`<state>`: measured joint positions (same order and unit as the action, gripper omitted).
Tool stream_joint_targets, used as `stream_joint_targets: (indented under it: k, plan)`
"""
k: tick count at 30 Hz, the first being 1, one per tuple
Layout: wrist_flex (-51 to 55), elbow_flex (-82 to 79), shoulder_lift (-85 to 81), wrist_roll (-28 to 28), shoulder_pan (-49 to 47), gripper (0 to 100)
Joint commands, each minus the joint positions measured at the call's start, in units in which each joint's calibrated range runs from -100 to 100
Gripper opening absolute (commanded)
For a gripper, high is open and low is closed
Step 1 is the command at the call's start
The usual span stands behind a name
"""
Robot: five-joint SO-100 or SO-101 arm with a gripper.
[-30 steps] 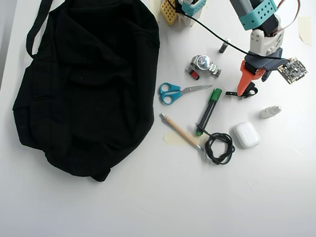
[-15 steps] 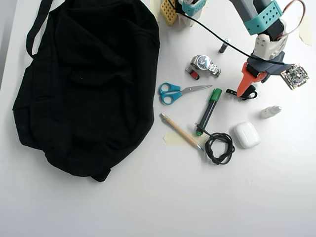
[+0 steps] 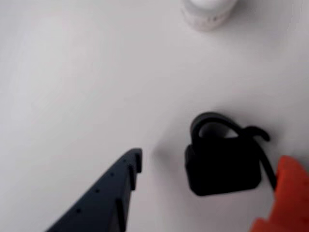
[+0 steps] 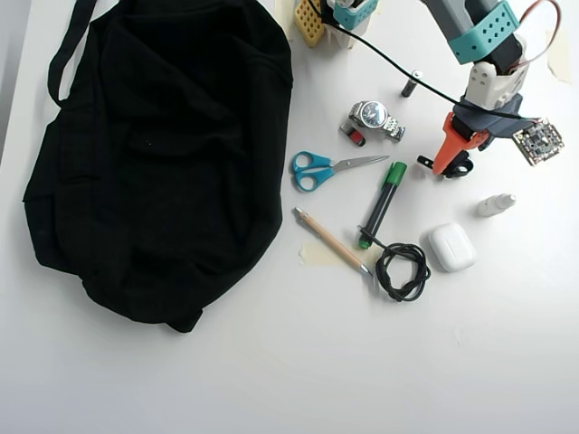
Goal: Put the black bike light into the black bag
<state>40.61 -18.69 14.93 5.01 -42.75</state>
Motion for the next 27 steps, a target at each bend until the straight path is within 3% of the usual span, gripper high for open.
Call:
stream_joint_targets:
  k: [1, 9, 20, 27]
  plan:
    - [2.12, 4.76, 1.00, 0.24, 0.27, 35]
    - [3.32, 6.11, 1.83, 0.29, 0.34, 34]
    - [3.24, 6.29, 1.92, 0.29, 0.34, 20]
    - [2.98, 6.29, 1.92, 0.29, 0.42, 4]
